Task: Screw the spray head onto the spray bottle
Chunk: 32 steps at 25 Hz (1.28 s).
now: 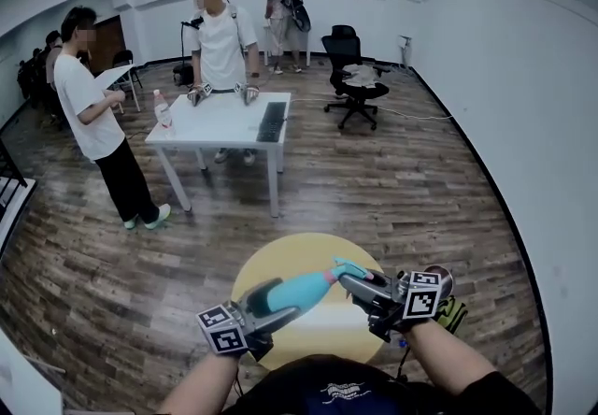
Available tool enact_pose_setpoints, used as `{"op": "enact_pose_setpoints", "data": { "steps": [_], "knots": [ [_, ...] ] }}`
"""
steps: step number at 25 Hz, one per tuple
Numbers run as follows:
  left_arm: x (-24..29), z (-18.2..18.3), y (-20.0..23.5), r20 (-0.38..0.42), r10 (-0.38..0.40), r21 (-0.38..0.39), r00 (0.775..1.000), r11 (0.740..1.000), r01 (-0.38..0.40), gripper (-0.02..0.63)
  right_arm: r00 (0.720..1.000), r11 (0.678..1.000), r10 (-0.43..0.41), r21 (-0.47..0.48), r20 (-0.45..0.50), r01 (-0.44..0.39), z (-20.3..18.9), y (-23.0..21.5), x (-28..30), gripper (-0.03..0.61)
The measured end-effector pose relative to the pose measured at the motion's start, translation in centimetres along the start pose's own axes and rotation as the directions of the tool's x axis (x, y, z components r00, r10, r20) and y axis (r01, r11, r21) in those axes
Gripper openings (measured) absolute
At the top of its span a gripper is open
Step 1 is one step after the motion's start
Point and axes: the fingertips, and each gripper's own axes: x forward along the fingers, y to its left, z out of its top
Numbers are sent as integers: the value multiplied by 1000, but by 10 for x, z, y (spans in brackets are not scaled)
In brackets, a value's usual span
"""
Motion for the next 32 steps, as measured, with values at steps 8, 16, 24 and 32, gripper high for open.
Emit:
{"op": "enact_pose_setpoints", "data": {
  "steps": [8, 16, 24, 32],
  "knots": [
    [-3, -1, 0, -87, 16, 59, 996, 998, -11, 428, 992, 989, -40, -146, -120, 22, -13, 4, -10, 171],
    [-14, 7, 12, -179, 40, 113, 983, 993, -20, 426, 965, 965, -45, -260, -258, -25, -16, 5, -11, 298],
    [-3, 4, -4, -232, -6, 153, 973, 987, 43, 425, 890, 946, -50, -307, -453, -103, -52, 8, 8, 260],
    [-6, 3, -14, -232, -43, 115, 972, 991, 71, 425, 894, 937, -39, -328, -445, -122, -51, 17, 6, 161]
  ]
}}
